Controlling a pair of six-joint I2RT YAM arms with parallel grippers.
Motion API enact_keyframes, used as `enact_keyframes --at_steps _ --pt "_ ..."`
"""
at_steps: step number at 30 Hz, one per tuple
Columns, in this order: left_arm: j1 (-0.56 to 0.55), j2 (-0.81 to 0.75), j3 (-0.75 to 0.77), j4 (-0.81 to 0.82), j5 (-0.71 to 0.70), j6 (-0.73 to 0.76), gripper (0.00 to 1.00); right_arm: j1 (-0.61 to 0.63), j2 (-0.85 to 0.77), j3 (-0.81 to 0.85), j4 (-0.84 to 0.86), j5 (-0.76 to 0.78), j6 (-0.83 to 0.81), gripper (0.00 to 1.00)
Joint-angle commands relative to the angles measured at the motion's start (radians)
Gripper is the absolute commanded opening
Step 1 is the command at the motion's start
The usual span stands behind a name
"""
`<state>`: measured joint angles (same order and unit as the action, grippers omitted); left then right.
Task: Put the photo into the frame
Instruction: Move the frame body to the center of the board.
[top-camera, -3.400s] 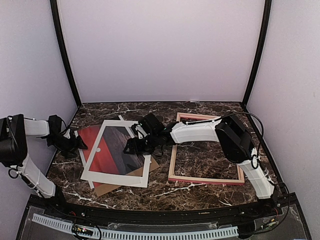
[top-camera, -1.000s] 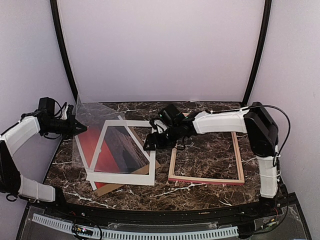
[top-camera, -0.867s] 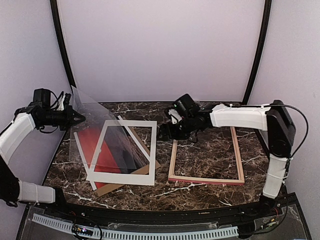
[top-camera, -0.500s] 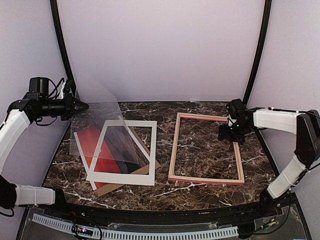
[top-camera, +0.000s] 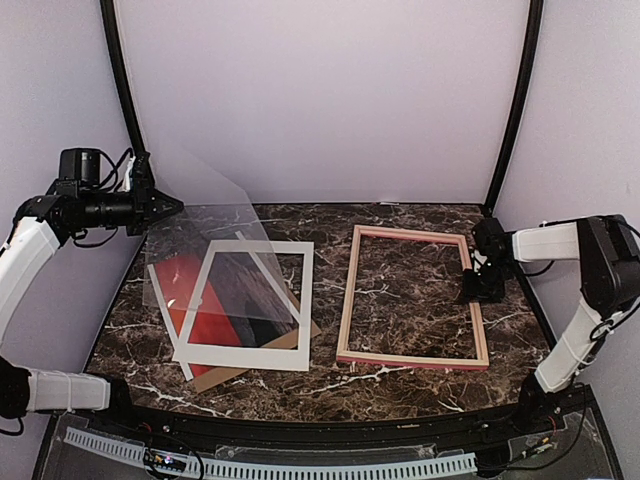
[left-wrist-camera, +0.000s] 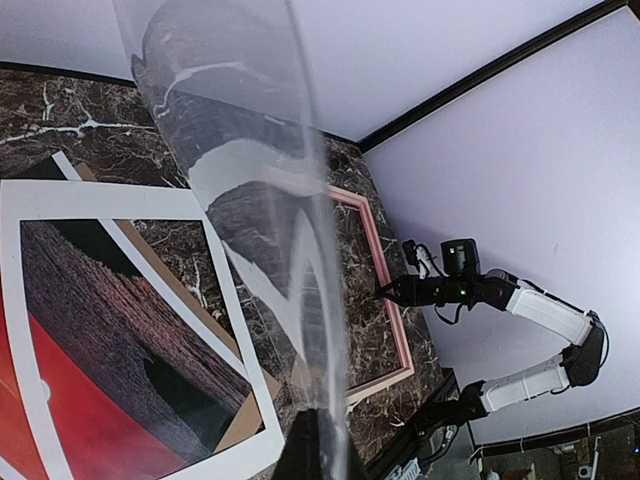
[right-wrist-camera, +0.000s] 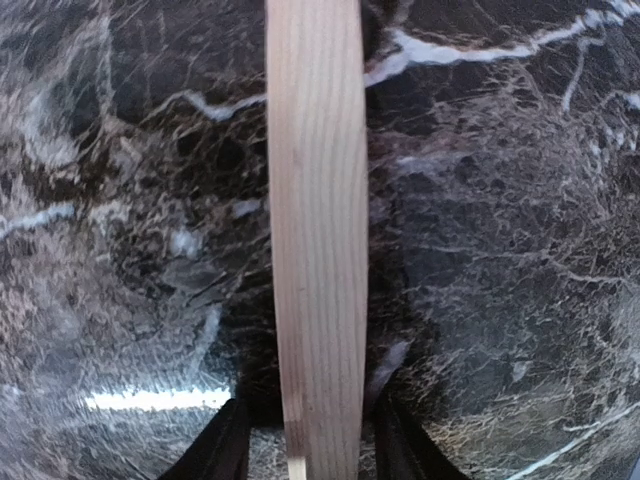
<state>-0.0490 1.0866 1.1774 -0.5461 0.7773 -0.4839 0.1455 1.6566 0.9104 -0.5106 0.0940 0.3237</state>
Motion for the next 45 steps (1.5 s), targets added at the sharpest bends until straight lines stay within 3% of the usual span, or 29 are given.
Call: enact_keyframes --at_steps 1,5,9,22,27,32,35,45 --pt "-0.006 -0.020 0.033 0.044 0.009 -0.009 0.00 -0.009 0.021 -0.009 0.010 -0.028 -0.054 0.39" --pt "-0.017 -0.016 0.036 0.071 0.004 -0.023 0.00 0.002 0.005 -0.040 0.014 -0.072 -0.060 0.26" --pt "-0.041 -0.013 0.040 0.115 -0.003 -0.051 0.00 0.052 -0.010 -0.050 0.008 -0.079 -0.040 0.21" --pt "-0.196 0.063 0.076 0.248 -0.087 -0.149 0.00 0.265 0.012 -0.059 0.029 -0.060 0.106 0.18" --pt "-0.313 0.097 0.048 0.353 -0.146 -0.200 0.00 0.312 0.021 -0.073 0.086 -0.086 0.191 0.25" --pt "-0.426 0.160 -0.006 0.511 -0.194 -0.263 0.00 0.302 -0.052 -0.074 0.079 -0.064 0.199 0.52" --pt "-0.492 0.238 -0.004 0.593 -0.219 -0.289 0.00 0.254 -0.113 -0.062 0.071 -0.089 0.180 0.62" --pt "-0.755 0.599 0.278 0.718 -0.239 -0.288 0.00 0.013 -0.210 -0.014 -0.005 -0.100 0.070 0.69"
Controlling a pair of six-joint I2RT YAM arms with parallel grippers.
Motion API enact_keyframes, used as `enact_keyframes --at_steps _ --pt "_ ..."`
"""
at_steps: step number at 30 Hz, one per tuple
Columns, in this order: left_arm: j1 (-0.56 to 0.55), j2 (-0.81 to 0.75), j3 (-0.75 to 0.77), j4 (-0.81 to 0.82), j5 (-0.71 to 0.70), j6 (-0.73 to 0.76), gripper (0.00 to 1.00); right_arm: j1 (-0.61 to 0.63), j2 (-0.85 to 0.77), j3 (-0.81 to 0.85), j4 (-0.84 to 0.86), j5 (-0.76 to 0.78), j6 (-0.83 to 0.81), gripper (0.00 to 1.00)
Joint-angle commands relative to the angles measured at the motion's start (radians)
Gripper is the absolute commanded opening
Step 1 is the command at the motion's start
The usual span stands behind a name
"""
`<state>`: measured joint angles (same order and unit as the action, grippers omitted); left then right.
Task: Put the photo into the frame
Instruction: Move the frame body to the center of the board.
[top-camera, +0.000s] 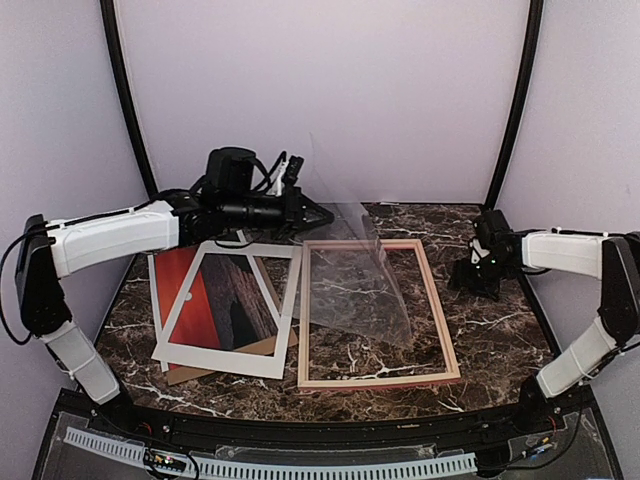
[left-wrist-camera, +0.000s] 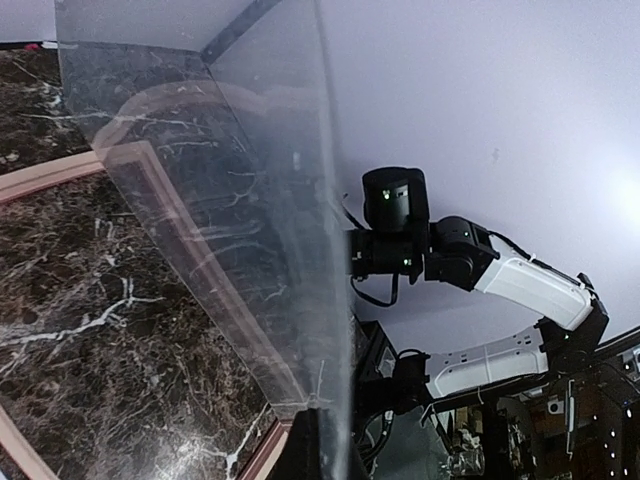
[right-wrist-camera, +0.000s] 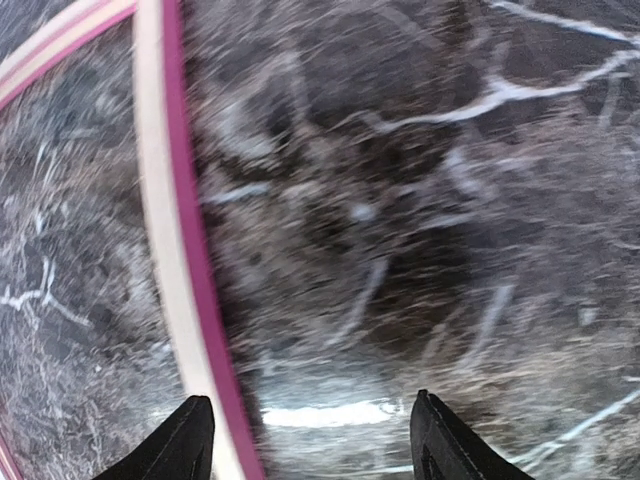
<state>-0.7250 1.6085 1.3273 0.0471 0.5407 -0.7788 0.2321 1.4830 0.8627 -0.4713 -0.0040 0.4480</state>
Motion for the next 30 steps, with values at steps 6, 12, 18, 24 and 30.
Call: enact_keyframes --at_steps 6,12,18,24,30 --pt "-0.135 0.228 0.138 0.290 -0.008 -0.067 0.00 -0.153 -0.063 0.045 -0.058 -0.015 -0.085 0.70" --pt "-0.136 0.305 0.056 0.284 -0.136 -0.107 0.00 -0.160 -0.039 0.038 -0.043 -0.039 -0.089 0.70" --pt "-0.132 0.383 -0.028 0.286 -0.214 -0.157 0.00 -0.160 -0.010 0.034 -0.022 -0.073 -0.089 0.70" --pt "-0.130 0.386 -0.088 0.250 -0.276 -0.161 0.00 -0.159 0.001 0.013 -0.009 -0.090 -0.089 0.70" --pt "-0.129 0.369 -0.121 0.202 -0.318 -0.120 0.00 -0.148 0.006 -0.013 0.024 -0.136 -0.088 0.70"
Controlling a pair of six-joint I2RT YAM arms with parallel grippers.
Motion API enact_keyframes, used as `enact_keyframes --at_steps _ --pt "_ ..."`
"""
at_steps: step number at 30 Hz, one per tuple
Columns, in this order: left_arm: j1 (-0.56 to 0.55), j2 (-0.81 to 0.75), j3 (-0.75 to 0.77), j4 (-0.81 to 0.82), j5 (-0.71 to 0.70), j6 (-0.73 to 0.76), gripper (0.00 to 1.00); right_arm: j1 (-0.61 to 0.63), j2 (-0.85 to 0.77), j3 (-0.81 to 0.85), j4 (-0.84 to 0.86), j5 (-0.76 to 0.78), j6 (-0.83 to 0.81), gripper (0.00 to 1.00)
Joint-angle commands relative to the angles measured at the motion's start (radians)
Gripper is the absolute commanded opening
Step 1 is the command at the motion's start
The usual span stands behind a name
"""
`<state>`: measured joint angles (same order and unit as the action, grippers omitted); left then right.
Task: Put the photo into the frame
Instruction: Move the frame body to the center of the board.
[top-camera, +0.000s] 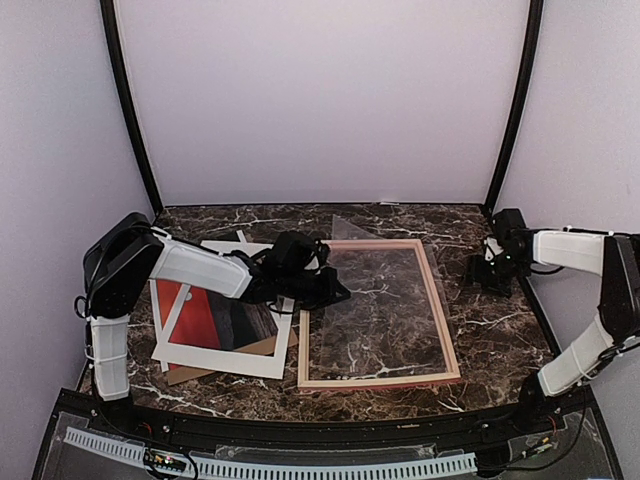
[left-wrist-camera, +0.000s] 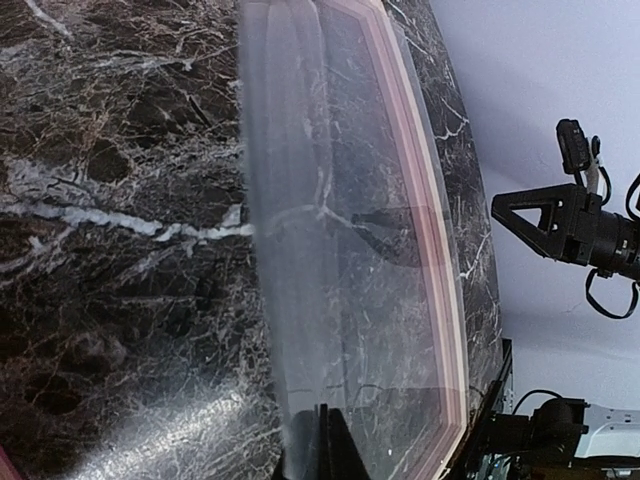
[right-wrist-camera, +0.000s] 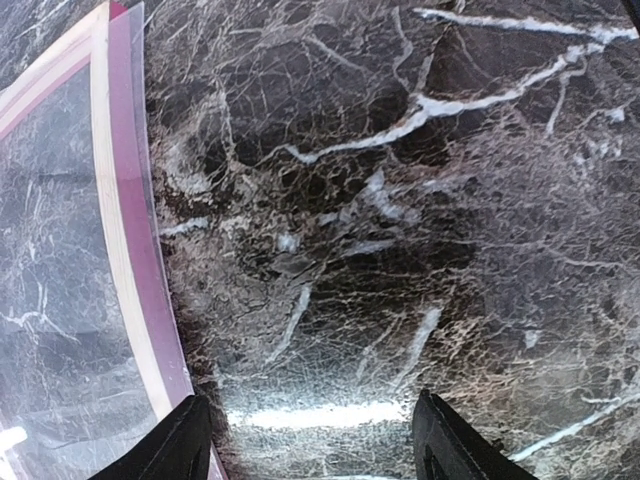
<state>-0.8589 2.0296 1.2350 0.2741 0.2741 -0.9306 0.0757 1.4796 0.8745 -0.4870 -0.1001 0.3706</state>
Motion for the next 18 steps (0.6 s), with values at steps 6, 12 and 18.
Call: enact_keyframes --at_steps 6,12,18 --pt "0.003 -0.092 -0.086 -0.025 -0.122 0.038 0.00 0.049 0.030 -0.038 0.061 -0.049 -0.003 0.70" --pt "0.004 -0.108 -0.113 -0.014 -0.139 0.042 0.00 0.087 0.056 -0.036 0.074 -0.045 0.008 0.70" --pt "0.004 -0.080 -0.088 -0.016 -0.113 0.056 0.00 0.103 0.067 -0.035 0.079 -0.039 0.013 0.70"
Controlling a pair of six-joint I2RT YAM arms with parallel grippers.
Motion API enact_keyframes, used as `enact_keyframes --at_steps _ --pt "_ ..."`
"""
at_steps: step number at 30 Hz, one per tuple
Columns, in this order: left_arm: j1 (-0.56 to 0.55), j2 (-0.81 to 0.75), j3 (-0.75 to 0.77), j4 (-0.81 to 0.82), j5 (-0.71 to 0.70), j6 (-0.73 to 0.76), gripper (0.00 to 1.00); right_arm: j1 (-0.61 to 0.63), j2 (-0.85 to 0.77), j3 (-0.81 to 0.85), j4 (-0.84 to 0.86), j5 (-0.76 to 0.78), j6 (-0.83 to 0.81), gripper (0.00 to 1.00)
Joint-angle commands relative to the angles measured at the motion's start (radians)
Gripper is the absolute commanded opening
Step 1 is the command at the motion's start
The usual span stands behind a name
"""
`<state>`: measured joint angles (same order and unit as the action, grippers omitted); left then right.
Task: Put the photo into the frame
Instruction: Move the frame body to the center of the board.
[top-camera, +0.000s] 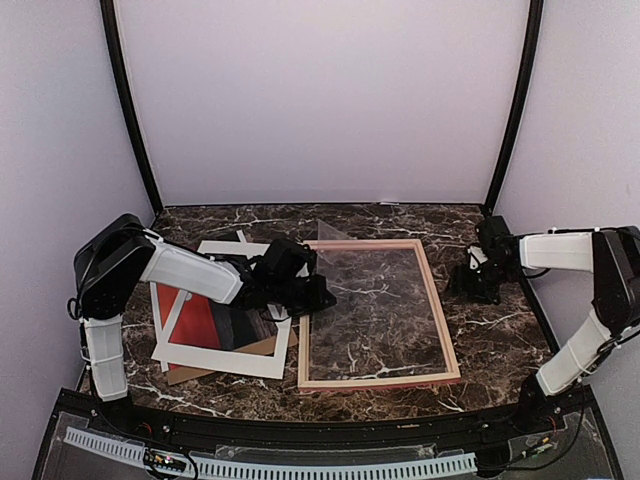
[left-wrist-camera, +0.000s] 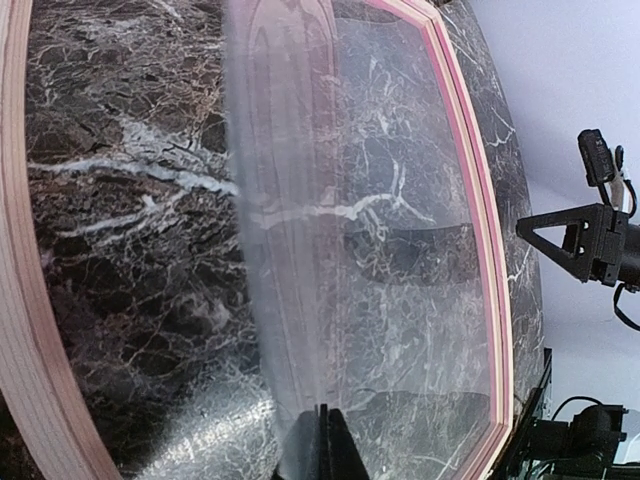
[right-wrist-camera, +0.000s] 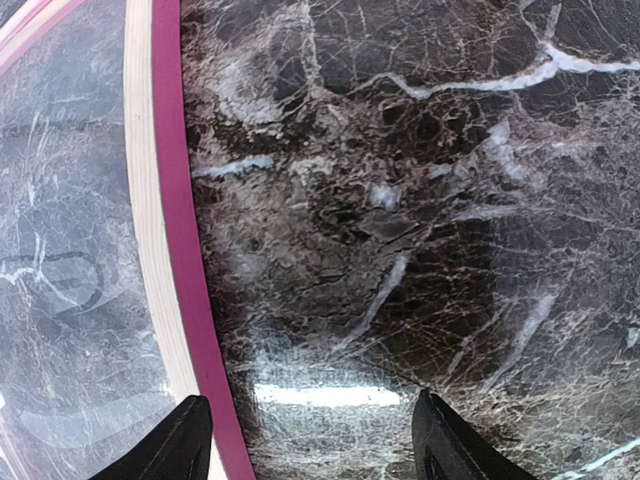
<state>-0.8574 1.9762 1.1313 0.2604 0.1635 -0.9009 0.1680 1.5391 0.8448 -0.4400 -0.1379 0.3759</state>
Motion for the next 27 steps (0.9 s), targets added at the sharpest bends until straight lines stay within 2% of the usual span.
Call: enact_keyframes --at_steps 1,14,27 --pt "0.003 -0.021 0.020 -0.003 0.002 0.027 0.00 0.012 0.008 -0.007 0.034 -0.002 0.009 0.70" --pt "0.004 0.004 0.057 -0.010 0.039 0.040 0.02 0.035 0.016 -0.021 0.058 -0.025 0.011 0.70" --pt "0.003 0.012 0.079 -0.054 0.031 0.061 0.29 0.071 0.039 0.009 0.065 -0.042 0.012 0.70"
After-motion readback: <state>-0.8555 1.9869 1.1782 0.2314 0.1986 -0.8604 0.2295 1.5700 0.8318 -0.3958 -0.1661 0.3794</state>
